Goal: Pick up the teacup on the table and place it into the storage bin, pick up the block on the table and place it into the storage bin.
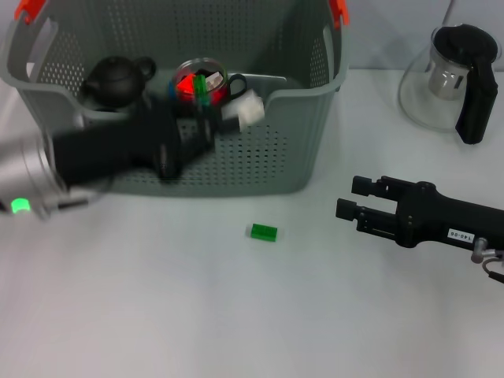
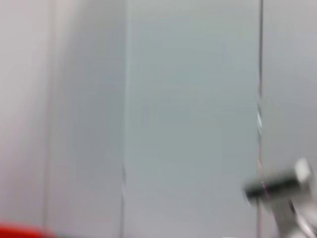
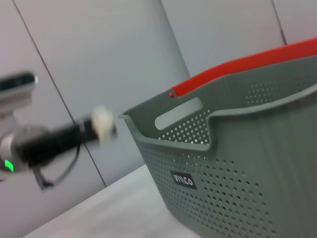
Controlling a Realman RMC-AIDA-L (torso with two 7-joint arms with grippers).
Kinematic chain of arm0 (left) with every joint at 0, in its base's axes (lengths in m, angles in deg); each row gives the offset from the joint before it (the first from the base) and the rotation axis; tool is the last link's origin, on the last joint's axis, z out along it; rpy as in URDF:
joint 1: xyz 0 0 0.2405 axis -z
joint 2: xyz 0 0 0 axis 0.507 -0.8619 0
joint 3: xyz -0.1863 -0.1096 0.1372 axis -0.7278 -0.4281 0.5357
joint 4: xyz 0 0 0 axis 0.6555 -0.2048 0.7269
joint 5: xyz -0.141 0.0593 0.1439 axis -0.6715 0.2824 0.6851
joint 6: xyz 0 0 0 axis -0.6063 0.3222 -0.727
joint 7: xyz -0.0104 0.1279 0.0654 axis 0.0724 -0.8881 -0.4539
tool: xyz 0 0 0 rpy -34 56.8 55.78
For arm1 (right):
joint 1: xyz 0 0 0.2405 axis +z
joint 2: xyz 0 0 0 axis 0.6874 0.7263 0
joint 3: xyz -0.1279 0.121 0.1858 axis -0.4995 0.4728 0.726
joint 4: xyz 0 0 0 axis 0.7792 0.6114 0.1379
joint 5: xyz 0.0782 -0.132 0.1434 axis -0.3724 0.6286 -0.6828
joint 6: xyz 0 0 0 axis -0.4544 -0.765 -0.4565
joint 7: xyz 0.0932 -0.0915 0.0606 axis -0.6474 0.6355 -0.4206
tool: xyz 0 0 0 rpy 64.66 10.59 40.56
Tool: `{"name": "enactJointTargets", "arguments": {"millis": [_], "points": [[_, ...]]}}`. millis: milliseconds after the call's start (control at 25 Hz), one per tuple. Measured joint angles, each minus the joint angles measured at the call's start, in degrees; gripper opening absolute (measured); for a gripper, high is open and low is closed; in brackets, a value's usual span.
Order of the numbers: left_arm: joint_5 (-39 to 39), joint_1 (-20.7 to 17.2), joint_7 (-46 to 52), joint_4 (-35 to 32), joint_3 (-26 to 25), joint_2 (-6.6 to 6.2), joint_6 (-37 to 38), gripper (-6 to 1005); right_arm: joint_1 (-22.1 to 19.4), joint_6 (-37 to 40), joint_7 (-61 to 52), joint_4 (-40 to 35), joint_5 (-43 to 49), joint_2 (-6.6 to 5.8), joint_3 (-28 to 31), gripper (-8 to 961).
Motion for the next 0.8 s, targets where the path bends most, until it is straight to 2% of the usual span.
{"name": "enactJointTargets", "arguments": {"millis": [120,240,360,440,480,520,560,680,800], "points": [[-3.4,2.7,6.1,-2.3,-1.3,-0.58,-0.3,203,0.1,-0.6,0.1,0.0,0.0,0.16,0.0,674],[-4.6,5.2,11.6,-5.7,-1.4,-0.63,-3.3,211,0.2,-0.6,0.1,0.0,0.0,0.26,0.0,673],[-4.3,7.2,18.9,-9.9,0.2,-0.35,-11.0,219,0.2,-0.6,0.1,0.0,0.0,0.26,0.0,673],[-4.1,7.7,22.9,-12.2,3.3,-0.7,-16.3,224,0.3,-0.6,0.1,0.0,0.0,0.26,0.0,673],[-4.1,7.7,22.9,-12.2,3.3,-0.7,-16.3,227,0.4,-0.6,0.1,0.0,0.0,0.26,0.0,673],[-3.1,7.9,28.0,-15.4,9.1,-1.77,-22.8,230,0.4,-0.6,0.1,-0.1,0.0,0.25,0.0,673],[-2.7,7.9,29.1,-15.9,9.9,-1.94,-23.7,232,0.5,-0.6,0.1,-0.1,0.0,0.24,0.0,673],[3.3,8.4,36.1,-20.9,14.7,-2.89,-28.7,240,0.6,-0.6,0.1,-0.1,0.0,0.23,0.0,673],[14.6,10.1,44.1,-26.1,16.6,-3.01,-30.3,248,0.6,-0.7,0.1,-0.1,0.0,0.23,0.0,673]]}}
